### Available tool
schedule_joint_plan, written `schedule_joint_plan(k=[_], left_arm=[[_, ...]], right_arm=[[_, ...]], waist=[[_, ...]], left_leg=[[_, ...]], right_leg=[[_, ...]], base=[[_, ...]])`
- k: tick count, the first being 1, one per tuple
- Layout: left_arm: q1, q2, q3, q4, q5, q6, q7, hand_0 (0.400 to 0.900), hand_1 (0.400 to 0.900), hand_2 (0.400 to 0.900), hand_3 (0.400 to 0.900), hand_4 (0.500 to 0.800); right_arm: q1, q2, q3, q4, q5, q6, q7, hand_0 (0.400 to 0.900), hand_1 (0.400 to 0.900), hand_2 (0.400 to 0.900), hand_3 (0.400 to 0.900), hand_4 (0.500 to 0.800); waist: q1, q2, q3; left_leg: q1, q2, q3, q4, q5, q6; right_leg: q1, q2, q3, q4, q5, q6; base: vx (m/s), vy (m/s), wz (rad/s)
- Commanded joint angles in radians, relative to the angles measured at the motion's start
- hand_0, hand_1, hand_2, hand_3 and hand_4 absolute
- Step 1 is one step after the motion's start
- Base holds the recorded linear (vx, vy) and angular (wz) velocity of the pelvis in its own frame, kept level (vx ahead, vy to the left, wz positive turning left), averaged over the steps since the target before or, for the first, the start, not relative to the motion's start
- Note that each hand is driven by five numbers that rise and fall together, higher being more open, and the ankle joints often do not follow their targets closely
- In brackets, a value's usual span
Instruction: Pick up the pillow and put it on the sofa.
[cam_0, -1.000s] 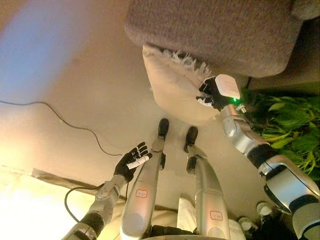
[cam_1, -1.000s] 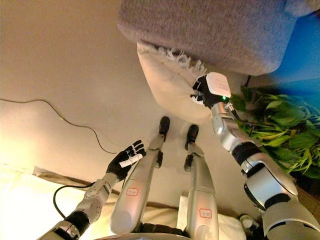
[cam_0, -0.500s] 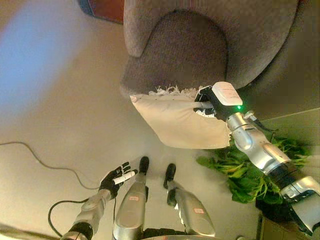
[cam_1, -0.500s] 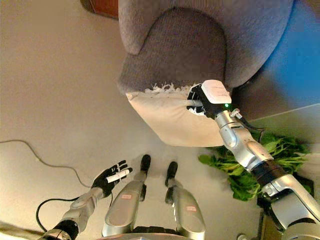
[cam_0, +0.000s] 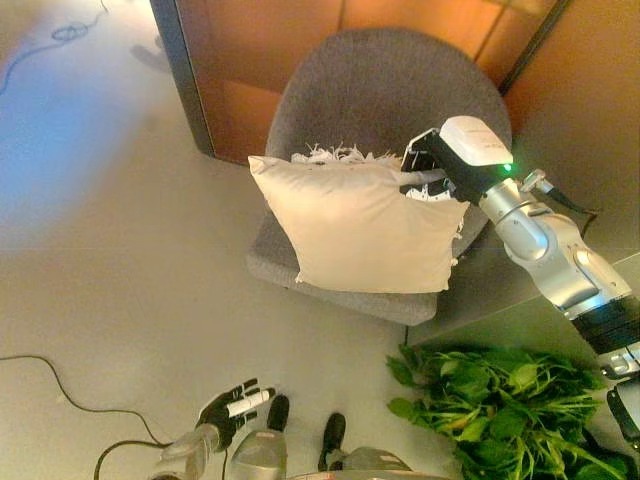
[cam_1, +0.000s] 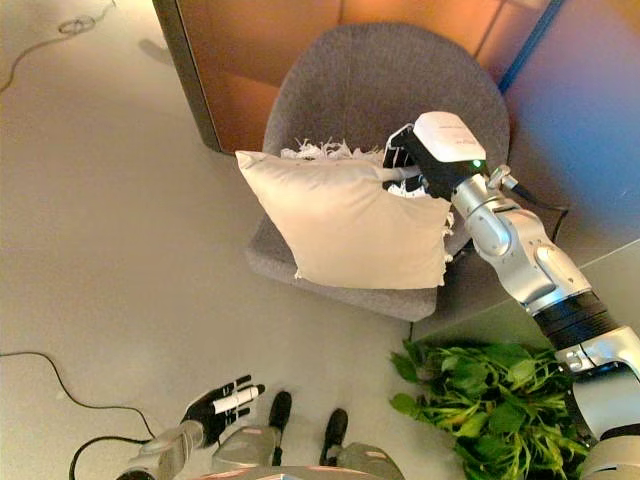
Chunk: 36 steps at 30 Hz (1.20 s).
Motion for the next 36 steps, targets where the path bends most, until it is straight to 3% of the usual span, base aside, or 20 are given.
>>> schedule_joint_plan(k=[1,3,4,5,8,14,23,31,36], left_arm=[[0.016,0.014,-0.057,0.056,0.025,-0.004,-0.022,0.900,0.900,0.900,0.900,0.800],[0.006,0.018,-0.074,0.063,0.020,0.007,-0.025,0.900,0.900,0.900,0.900,0.800],[0.002,0.022,-0.080,0.063,0.020,0.017,-0.032,0.900,0.900,0.900,0.900,0.800],[-0.002,0.026,-0.090,0.064,0.021,0.038,-0.047,0.900,0.900,0.900,0.900,0.800],[-0.012,0.038,-0.134,0.070,-0.005,0.066,-0.076,0.900,0.900,0.900,0.900,0.800],[-0.013,0.033,-0.183,0.093,-0.033,0.084,-0.113,0.900,0.900,0.900,0.900,0.800],[0.002,0.026,-0.216,0.080,-0.043,0.070,-0.128,0.900,0.900,0.900,0.900,0.800],[-0.007,0.014,-0.214,0.076,-0.031,0.052,-0.098,0.900,0.900,0.900,0.900,0.800],[-0.017,-0.010,-0.212,0.070,-0.022,0.049,-0.079,0.900,0.900,0.900,0.900,0.800]], right_arm=[[-0.326,-0.055,0.050,0.115,0.111,0.029,-0.081,0.400,0.400,0.400,0.400,0.500],[-0.418,-0.042,0.115,0.224,0.137,0.062,-0.081,0.400,0.400,0.400,0.400,0.500],[-0.454,-0.025,0.138,0.289,0.137,0.073,-0.072,0.900,0.900,0.900,0.900,0.800],[-0.484,0.005,0.171,0.370,0.098,0.134,-0.006,0.900,0.900,0.900,0.900,0.800],[-0.599,0.031,0.290,0.522,0.151,0.226,0.002,0.900,0.900,0.900,0.900,0.800],[-0.747,0.120,0.339,0.788,0.181,0.250,0.038,0.900,0.900,0.900,0.900,0.800],[-0.804,0.159,0.373,0.886,0.217,0.283,0.029,0.900,0.900,0.900,0.900,0.800],[-0.723,0.148,0.271,0.815,0.421,0.275,-0.028,0.900,0.900,0.900,0.900,0.800],[-0.454,0.189,0.063,0.668,0.599,0.255,-0.067,0.900,0.900,0.900,0.900,0.800]], waist=[[0.070,-0.034,-0.174],[0.089,-0.039,-0.179],[0.099,-0.042,-0.180],[0.113,-0.047,-0.183],[0.142,-0.052,-0.185],[0.185,-0.037,-0.194],[0.199,-0.009,-0.194],[0.167,0.009,-0.188],[0.117,0.039,-0.174]], left_leg=[[-0.008,0.019,-0.025,0.051,-0.078,-0.057],[-0.006,0.017,-0.035,0.051,-0.076,-0.061],[-0.006,0.017,-0.039,0.052,-0.076,-0.064],[-0.009,0.017,-0.046,0.055,-0.076,-0.068],[-0.013,0.020,-0.064,0.046,-0.066,-0.071],[-0.005,0.014,-0.097,0.034,-0.054,-0.074],[-0.009,0.003,-0.115,0.026,-0.042,-0.067],[0.003,0.005,-0.090,0.021,-0.048,-0.061],[0.007,0.011,-0.059,0.017,-0.053,-0.057]], right_leg=[[0.017,-0.050,-0.068,0.102,-0.074,0.067],[0.029,-0.051,-0.084,0.095,-0.073,0.065],[0.034,-0.050,-0.094,0.095,-0.075,0.065],[0.035,-0.051,-0.104,0.094,-0.077,0.063],[0.045,-0.050,-0.125,0.082,-0.075,0.061],[0.068,-0.053,-0.158,0.066,-0.072,0.061],[0.072,-0.062,-0.169,0.066,-0.072,0.063],[0.067,-0.065,-0.147,0.071,-0.073,0.064],[0.051,-0.068,-0.115,0.082,-0.075,0.064]], base=[[0.05,0.015,0.23],[0.05,0.002,0.25],[0.06,-0.014,0.32],[0.05,-0.024,0.35],[0.05,-0.035,0.30],[0.06,0.014,0.23],[0.00,0.021,0.07],[-0.03,-0.002,-0.13],[-0.08,0.021,-0.18]])
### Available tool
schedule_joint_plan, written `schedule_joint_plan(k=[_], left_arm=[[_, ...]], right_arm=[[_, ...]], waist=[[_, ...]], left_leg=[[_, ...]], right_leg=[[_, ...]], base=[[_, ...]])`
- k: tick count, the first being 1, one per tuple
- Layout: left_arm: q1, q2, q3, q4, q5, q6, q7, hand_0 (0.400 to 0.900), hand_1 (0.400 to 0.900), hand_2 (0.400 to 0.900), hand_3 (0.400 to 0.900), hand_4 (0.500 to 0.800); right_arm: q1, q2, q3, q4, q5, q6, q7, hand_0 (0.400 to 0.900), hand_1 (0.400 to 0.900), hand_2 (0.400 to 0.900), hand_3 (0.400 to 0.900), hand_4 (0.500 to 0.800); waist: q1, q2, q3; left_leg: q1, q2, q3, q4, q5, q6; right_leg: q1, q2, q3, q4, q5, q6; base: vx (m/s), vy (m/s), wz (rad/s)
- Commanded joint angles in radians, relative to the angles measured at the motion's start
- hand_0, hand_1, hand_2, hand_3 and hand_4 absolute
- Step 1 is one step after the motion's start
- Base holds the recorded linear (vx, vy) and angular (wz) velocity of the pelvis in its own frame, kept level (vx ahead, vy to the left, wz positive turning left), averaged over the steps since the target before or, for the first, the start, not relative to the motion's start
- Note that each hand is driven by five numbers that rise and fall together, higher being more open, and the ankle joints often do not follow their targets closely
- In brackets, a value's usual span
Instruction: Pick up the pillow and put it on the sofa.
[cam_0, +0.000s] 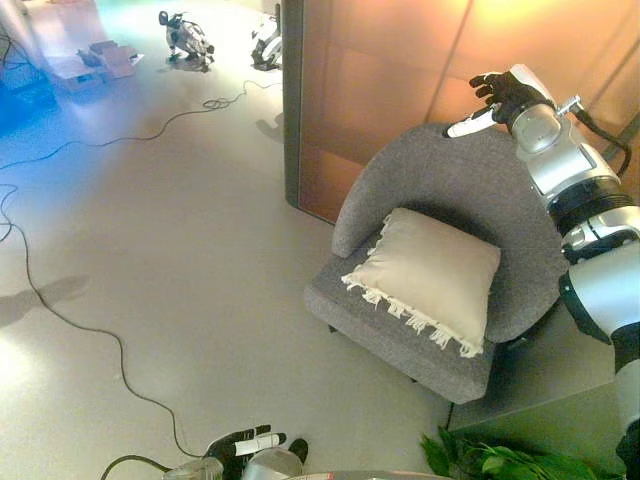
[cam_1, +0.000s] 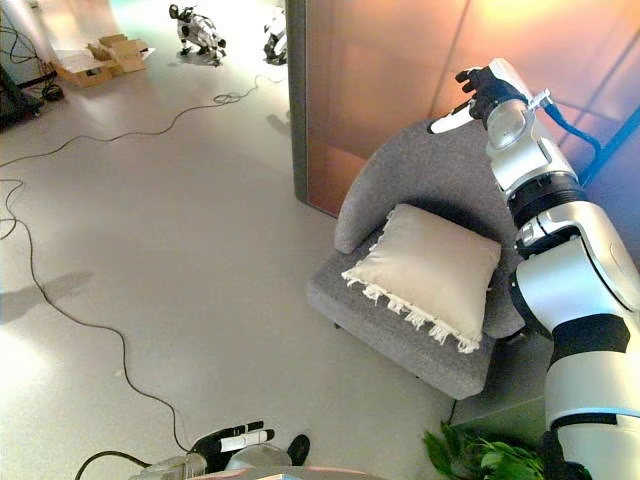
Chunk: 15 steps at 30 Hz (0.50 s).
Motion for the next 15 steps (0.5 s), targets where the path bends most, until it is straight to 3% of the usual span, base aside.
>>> schedule_joint_plan(k=[1,4,7,9,15], left_arm=[[-0.026,-0.031,-0.045,0.032,-0.011,-0.040,0.006,0.900,0.900,0.900,0.900,0.800],[-0.019,-0.048,-0.032,0.025,-0.021,-0.061,0.038,0.900,0.900,0.900,0.900,0.800],[-0.018,-0.062,-0.002,0.024,-0.029,-0.073,0.060,0.900,0.900,0.900,0.900,0.800],[-0.017,-0.068,0.004,0.022,-0.033,-0.077,0.069,0.900,0.900,0.900,0.900,0.800],[-0.015,-0.083,0.007,0.037,-0.021,-0.098,0.084,0.900,0.900,0.900,0.900,0.800]], right_arm=[[0.102,-0.012,-0.062,-0.099,0.108,-0.049,-0.074,0.900,0.900,0.900,0.900,0.800],[0.353,0.050,-0.169,-0.219,0.209,-0.073,-0.035,0.900,0.900,0.900,0.900,0.800],[0.645,0.155,-0.265,-0.330,0.362,-0.102,-0.071,0.900,0.900,0.900,0.900,0.800],[0.792,0.217,-0.311,-0.329,0.369,-0.138,-0.047,0.900,0.900,0.900,0.900,0.800],[1.033,0.340,-0.353,-0.185,0.430,-0.152,-0.001,0.900,0.900,0.900,0.900,0.800]], waist=[[-0.020,-0.011,-0.038],[-0.065,0.000,-0.024],[-0.121,0.006,-0.011],[-0.145,0.010,-0.009],[-0.191,0.023,-0.015]], left_leg=[[0.005,0.030,0.047,0.002,-0.068,-0.048],[0.015,0.035,0.071,-0.002,-0.075,-0.042],[0.026,0.042,0.109,-0.005,-0.086,-0.036],[0.029,0.044,0.128,-0.005,-0.090,-0.031],[0.042,0.047,0.167,-0.010,-0.099,-0.023]], right_leg=[[0.008,-0.056,0.006,0.075,-0.036,0.060],[0.001,-0.050,0.040,0.077,-0.035,0.057],[-0.008,-0.046,0.079,0.078,-0.034,0.058],[-0.014,-0.044,0.097,0.080,-0.033,0.059],[-0.023,-0.032,0.140,0.077,-0.033,0.059]], base=[[-0.09,0.008,-0.28],[-0.08,0.001,-0.36],[-0.07,-0.017,-0.42],[-0.06,-0.017,-0.33],[-0.06,0.001,-0.25]])
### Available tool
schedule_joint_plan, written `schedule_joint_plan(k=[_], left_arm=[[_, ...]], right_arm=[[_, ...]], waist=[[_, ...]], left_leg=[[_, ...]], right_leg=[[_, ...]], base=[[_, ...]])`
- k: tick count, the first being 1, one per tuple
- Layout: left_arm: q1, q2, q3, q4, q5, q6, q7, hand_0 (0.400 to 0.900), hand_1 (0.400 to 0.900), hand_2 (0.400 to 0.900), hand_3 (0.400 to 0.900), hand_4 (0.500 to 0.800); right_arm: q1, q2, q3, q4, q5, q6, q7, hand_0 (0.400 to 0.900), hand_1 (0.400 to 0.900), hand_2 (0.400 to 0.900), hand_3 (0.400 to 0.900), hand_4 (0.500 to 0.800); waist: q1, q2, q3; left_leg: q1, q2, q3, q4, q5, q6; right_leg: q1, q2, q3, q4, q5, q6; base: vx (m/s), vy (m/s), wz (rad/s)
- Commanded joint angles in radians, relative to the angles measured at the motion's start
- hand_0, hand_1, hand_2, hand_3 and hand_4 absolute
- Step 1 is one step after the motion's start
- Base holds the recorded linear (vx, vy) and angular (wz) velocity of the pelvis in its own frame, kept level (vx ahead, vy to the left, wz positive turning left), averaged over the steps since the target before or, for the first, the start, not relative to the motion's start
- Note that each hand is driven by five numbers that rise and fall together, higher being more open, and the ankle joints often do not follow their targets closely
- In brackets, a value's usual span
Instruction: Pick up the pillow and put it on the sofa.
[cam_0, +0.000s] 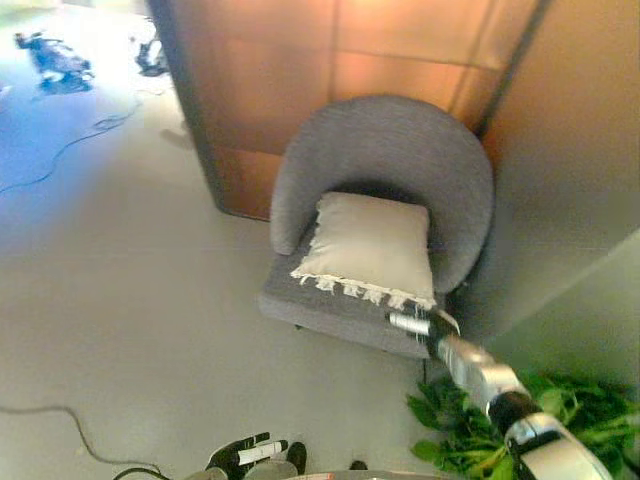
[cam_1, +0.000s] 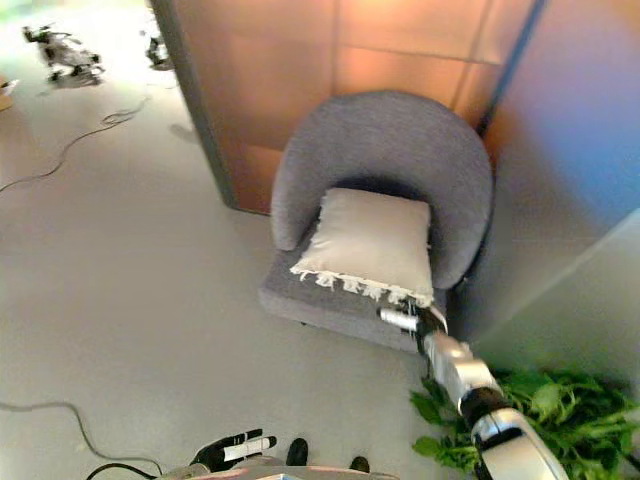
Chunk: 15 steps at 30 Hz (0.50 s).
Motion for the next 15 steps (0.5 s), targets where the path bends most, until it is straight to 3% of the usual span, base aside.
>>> schedule_joint_plan(k=[1,9,15], left_arm=[[-0.056,-0.046,-0.006,0.040,-0.012,-0.068,-0.005,0.900,0.900,0.900,0.900,0.800],[-0.087,-0.062,0.024,0.096,0.053,-0.090,-0.024,0.900,0.900,0.900,0.900,0.800],[-0.086,-0.066,0.059,0.138,0.102,-0.107,-0.049,0.900,0.900,0.900,0.900,0.800]], right_arm=[[-0.008,0.021,-0.033,0.030,0.054,-0.112,0.036,0.900,0.900,0.900,0.900,0.800],[0.091,0.126,-0.102,0.437,0.014,-0.060,0.087,0.900,0.900,0.900,0.900,0.800],[0.114,0.134,-0.132,0.555,-0.053,0.007,0.139,0.900,0.900,0.900,0.900,0.800]], waist=[[0.005,-0.014,-0.037],[-0.025,0.006,-0.041],[-0.031,0.018,-0.049]], left_leg=[[0.013,0.024,0.032,0.005,-0.078,-0.042],[0.027,0.019,0.056,0.004,-0.084,-0.032],[0.042,0.013,0.051,0.008,-0.090,-0.029]], right_leg=[[-0.006,-0.043,0.007,0.085,-0.059,0.064],[-0.002,-0.033,0.036,0.076,-0.051,0.065],[0.008,-0.029,0.047,0.075,-0.050,0.063]], base=[[-0.06,-0.004,-0.22],[-0.04,-0.002,-0.16],[0.00,0.003,-0.09]])
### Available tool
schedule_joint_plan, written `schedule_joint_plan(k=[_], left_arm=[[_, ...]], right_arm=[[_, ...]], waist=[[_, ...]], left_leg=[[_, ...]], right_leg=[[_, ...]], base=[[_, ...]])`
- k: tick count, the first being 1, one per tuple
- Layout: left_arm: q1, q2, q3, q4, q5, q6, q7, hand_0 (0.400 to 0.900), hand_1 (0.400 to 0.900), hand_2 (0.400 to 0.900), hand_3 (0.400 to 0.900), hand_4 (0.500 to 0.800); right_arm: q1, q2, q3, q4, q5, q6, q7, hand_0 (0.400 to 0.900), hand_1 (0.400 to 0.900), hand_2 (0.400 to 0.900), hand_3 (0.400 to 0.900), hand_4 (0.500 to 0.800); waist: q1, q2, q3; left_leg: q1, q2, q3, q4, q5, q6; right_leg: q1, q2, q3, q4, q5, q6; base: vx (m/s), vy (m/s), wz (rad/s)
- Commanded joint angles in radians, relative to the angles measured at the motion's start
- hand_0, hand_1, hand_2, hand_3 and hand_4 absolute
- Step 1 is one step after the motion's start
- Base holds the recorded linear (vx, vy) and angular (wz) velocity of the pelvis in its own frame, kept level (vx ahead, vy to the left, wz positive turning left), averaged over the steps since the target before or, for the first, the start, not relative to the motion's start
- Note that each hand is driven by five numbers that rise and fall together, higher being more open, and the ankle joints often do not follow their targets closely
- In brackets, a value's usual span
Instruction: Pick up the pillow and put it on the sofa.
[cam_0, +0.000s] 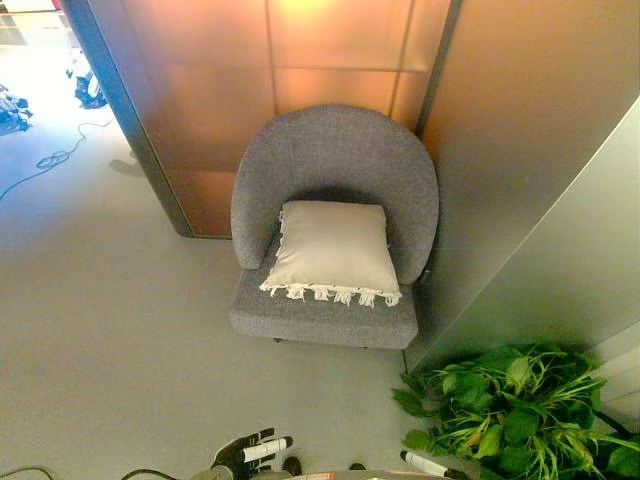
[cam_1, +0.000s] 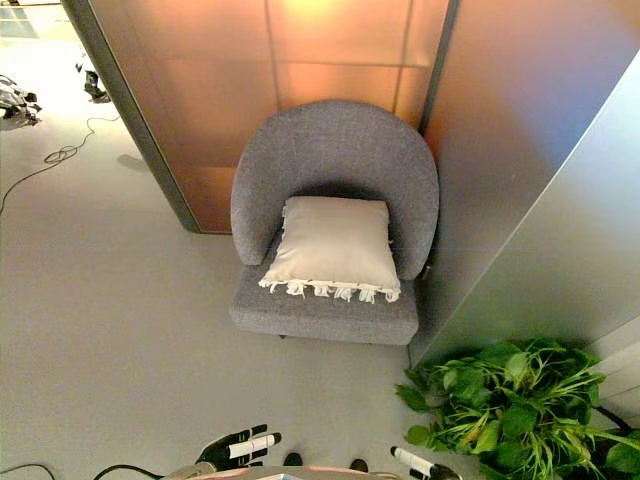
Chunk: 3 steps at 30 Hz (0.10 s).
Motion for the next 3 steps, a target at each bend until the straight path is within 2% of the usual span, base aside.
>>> schedule_joint_plan(k=[1,3], left_arm=[[-0.062,-0.028,0.038,0.084,0.052,-0.056,-0.038,0.900,0.900,0.900,0.900,0.800],[-0.061,-0.026,0.049,0.092,0.056,-0.062,-0.042,0.900,0.900,0.900,0.900,0.800]], right_arm=[[-0.059,-0.013,-0.023,0.054,-0.043,0.005,0.051,0.900,0.900,0.900,0.900,0.800],[-0.056,-0.015,-0.029,0.062,-0.043,-0.008,0.055,0.900,0.900,0.900,0.900,0.800]], waist=[[-0.008,0.000,-0.028],[-0.011,0.002,-0.032]], left_leg=[[0.007,-0.017,-0.026,0.009,-0.069,-0.017],[0.011,-0.019,-0.028,0.010,-0.072,-0.016]], right_leg=[[0.008,-0.044,0.013,0.066,-0.057,0.074],[0.009,-0.043,0.018,0.068,-0.058,0.074]], base=[[0.01,0.008,-0.10],[0.01,0.006,-0.08]])
